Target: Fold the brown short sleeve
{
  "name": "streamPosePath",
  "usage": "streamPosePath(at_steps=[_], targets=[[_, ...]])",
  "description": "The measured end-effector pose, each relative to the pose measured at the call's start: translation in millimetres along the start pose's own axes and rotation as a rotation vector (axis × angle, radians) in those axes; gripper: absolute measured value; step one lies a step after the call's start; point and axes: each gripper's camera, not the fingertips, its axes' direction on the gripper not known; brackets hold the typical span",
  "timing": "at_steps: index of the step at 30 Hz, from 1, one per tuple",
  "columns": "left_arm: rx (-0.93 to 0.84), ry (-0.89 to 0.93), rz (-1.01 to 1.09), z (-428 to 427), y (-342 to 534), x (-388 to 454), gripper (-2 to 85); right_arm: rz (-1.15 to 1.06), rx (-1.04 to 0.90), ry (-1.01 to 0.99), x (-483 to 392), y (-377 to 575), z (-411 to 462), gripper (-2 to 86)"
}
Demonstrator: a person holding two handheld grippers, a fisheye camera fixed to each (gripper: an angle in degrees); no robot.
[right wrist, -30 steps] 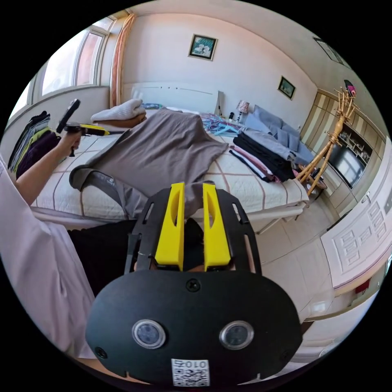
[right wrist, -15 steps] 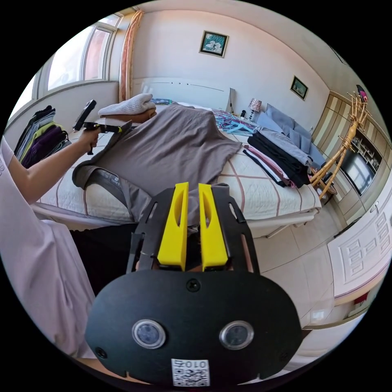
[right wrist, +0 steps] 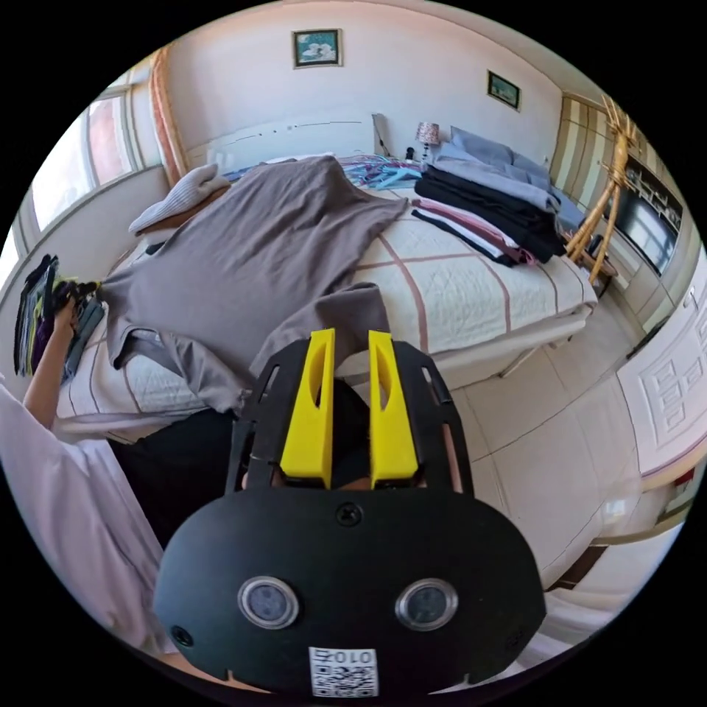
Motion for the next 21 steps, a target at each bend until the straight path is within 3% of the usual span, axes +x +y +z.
streamPosePath(at_steps=[7,11,14,18,21], targets=[[-0.033,-0.122,0.077,9.7,27.5,34.8,5.3,0.171,-0.051,-0.17,74.8,-36.4,19.1,12.4],[-0.027,-0.086,0.077,-5.6,48.0,44.4,6.5,0.22,-0.104,-0.233,103.0,-59.8,44.0,13.9],[0.028,0.059,0.181,-30.5,68.6,73.6,7.1,0.273,-0.154,-0.289,121.2,-76.0,64.8,14.3],[0.064,0.38,0.625,-63.3,108.9,192.1,8.3,0.294,-0.191,-0.4,136.1,-97.0,80.5,11.6],[0.098,0.588,0.925,-84.9,160.5,290.2,9.0,0.216,-0.287,-0.437,135.1,-116.7,74.8,4.9]])
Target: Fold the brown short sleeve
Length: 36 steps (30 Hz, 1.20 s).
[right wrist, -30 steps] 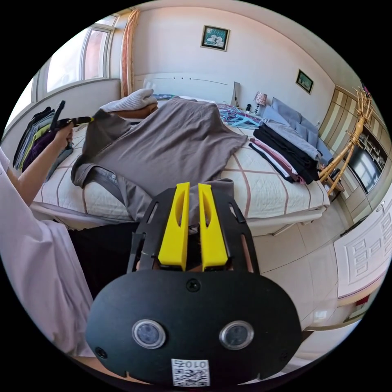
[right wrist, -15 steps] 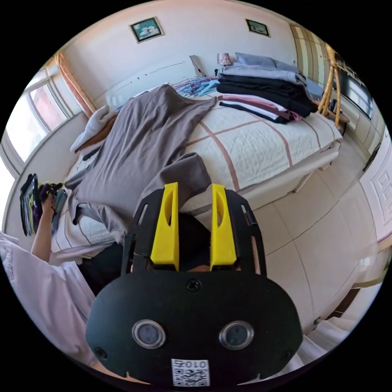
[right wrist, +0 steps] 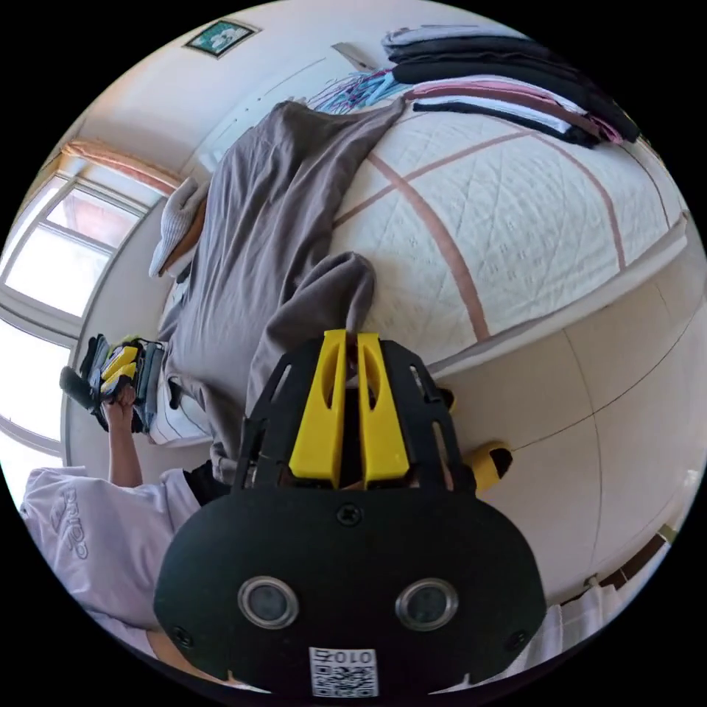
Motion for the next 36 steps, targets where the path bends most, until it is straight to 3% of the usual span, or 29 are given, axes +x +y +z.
streamPosePath(at_steps=[6,13,18,22,27,32,36], targets=[[-0.011,0.223,0.385,82.2,-59.3,163.4,10.3,-0.081,0.005,0.206,-27.5,-10.5,-82.3,4.0],[-0.09,0.183,0.586,162.2,-89.1,287.4,7.8,-0.131,-0.016,0.283,-44.5,-19.1,-118.1,4.1],[-0.166,0.173,0.528,188.2,-93.7,304.5,3.0,-0.152,-0.032,0.295,-49.0,-23.6,-117.5,4.0],[-0.073,0.327,0.538,156.5,-93.7,300.6,1.3,-0.159,-0.042,0.3,-40.9,-27.6,-136.2,3.5],[-0.099,0.328,0.537,155.9,-86.0,310.8,0.8,-0.031,-0.05,0.135,6.4,-32.7,-133.9,3.8],[-0.167,0.296,0.606,176.4,-85.5,329.5,1.1,0.004,-0.143,0.274,9.6,-28.7,-86.0,4.0],[-0.197,0.316,0.619,173.8,-98.1,316.3,2.5,-0.045,-0.065,0.345,-14.3,-28.1,-95.1,4.0]])
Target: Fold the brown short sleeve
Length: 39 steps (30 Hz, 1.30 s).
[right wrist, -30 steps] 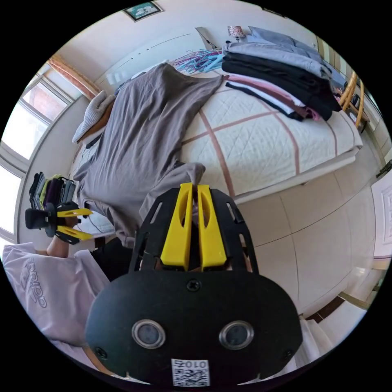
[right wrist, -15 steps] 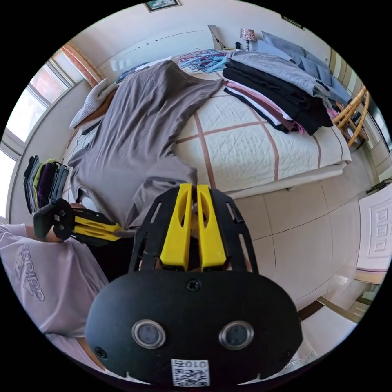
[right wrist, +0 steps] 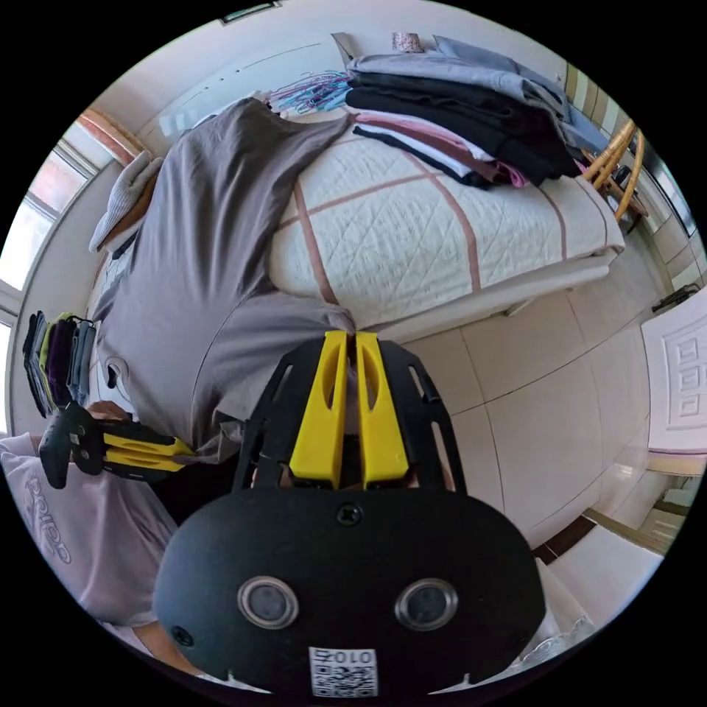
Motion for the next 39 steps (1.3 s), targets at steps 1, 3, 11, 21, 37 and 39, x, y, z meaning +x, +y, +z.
streamPosePath(at_steps=[1,3,11,21,37,39], targets=[[-0.024,0.034,-0.013,3.7,1.0,-7.3,3.2,-0.014,0.009,0.009,-6.2,-3.1,-0.8,4.0],[-0.019,0.091,-0.052,6.3,6.9,-19.8,4.1,-0.028,-0.033,0.039,-15.7,-9.9,8.8,4.2],[0.244,0.193,-0.253,-101.4,104.4,-80.2,7.3,-0.005,-0.004,0.232,-63.3,19.6,14.3,7.2],[0.137,-0.501,-1.243,-275.8,425.1,-169.3,9.8,-0.326,0.244,-0.234,-207.3,91.9,11.7,6.9],[0.14,-0.473,-1.7,-319.3,604.1,-245.1,10.1,-0.508,0.083,0.108,-310.8,131.8,54.4,6.8],[0.186,-0.421,-1.738,-316.3,612.2,-252.1,9.1,-0.505,0.114,0.123,-314.1,139.5,48.6,6.5]])
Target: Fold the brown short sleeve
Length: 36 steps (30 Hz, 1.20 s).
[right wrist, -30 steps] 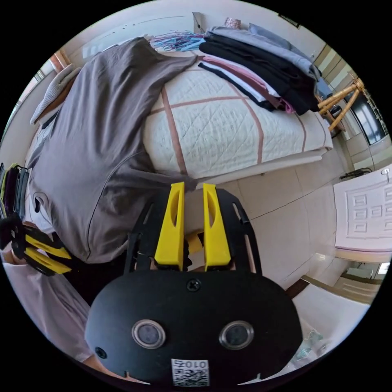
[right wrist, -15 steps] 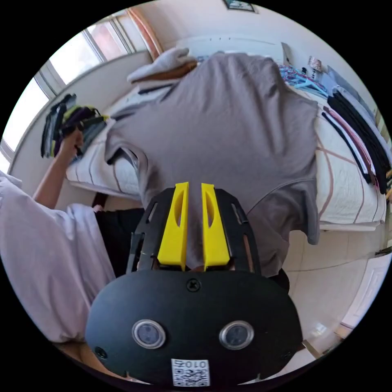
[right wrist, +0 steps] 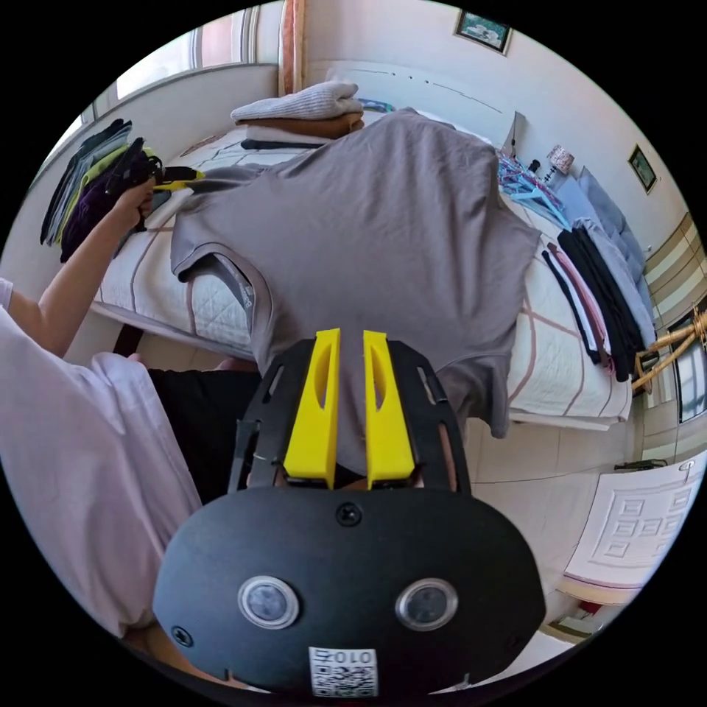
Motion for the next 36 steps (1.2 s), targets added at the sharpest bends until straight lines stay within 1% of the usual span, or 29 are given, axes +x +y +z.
streamPosePath(at_steps=[2,4,6,8,9,10,11,13,14,15,16,18,20,22,25,29,31,32,34,36], targets=[[0.011,0.06,-0.046,3.6,-2.8,-5.4,7.3,0.013,0.037,0.008,-4.0,6.5,-7.4,6.1],[0.078,0.088,-0.075,-4.7,-2.5,-3.5,3.6,0.026,0.052,0.011,-4.1,11.1,-10.0,5.9],[0.158,0.049,-0.055,-20.7,-1.3,12.6,2.0,0.032,0.051,0.018,-3.7,15.2,-10.8,5.7],[0.213,-0.015,0.047,-37.3,-2.2,48.1,1.3,0.039,0.051,0.035,-3.2,19.0,-11.0,5.5],[0.239,-0.061,0.17,-47.9,-1.8,82.7,1.2,0.039,0.05,0.037,-3.3,19.5,-10.8,5.5],[0.249,-0.095,0.337,-58.3,2.3,126.7,1.3,0.04,0.05,0.038,-3.4,19.6,-10.3,5.4],[0.253,-0.108,0.435,-63.9,7.2,152.1,1.4,0.04,0.053,0.034,-3.7,18.8,-9.8,5.4],[0.289,-0.148,0.865,-77.4,57.9,260.5,2.8,0.034,0.058,0.026,-4.4,15.4,-9.1,5.3],[0.281,-0.155,0.94,-74.8,74.4,281.7,4.0,0.029,0.063,0.026,-4.6,12.0,-8.2,5.4],[0.218,-0.151,1.026,-62.0,102.7,311.7,6.6,0.027,0.064,0.026,-4.4,9.9,-7.3,5.4],[0.134,-0.145,1.049,-43.5,123.3,325.5,7.9,0.021,0.063,0.021,-3.6,5.1,-4.8,5.5],[0.047,-0.146,1.044,-20.7,148.3,321.9,9.5,0.013,0.05,-0.003,-2.0,-4.2,-0.5,5.8],[0.032,-0.16,0.998,-14.6,167.5,303.5,10.5,-0.023,0.038,-0.037,-3.1,-17.9,5.9,6.3],[0.018,-0.221,0.959,-16.4,184.9,274.2,11.3,-0.054,0.018,-0.061,-4.5,-30.8,14.8,6.9],[-0.02,-0.274,0.894,-11.7,190.9,236.3,11.8,-0.092,0.001,-0.116,-6.4,-59.8,32.9,7.7],[-0.071,-0.208,0.813,2.4,185.9,203.3,10.6,-0.148,0.02,-0.22,-14.6,-105.4,54.8,8.2],[-0.077,-0.127,0.781,11.5,182.2,192.7,8.4,-0.165,0.015,-0.247,-18.5,-120.4,66.1,8.2],[-0.083,-0.106,0.779,15.0,181.5,191.3,7.5,-0.168,0.02,-0.28,-19.7,-128.0,72.3,8.2],[-0.152,-0.048,0.814,32.5,182.2,191.9,4.3,-0.159,0.026,-0.327,-19.6,-137.2,80.7,8.0],[-0.154,-0.063,0.842,35.8,187.4,194.1,2.6,-0.141,0.023,-0.336,-18.4,-143.8,88.6,7.7]])
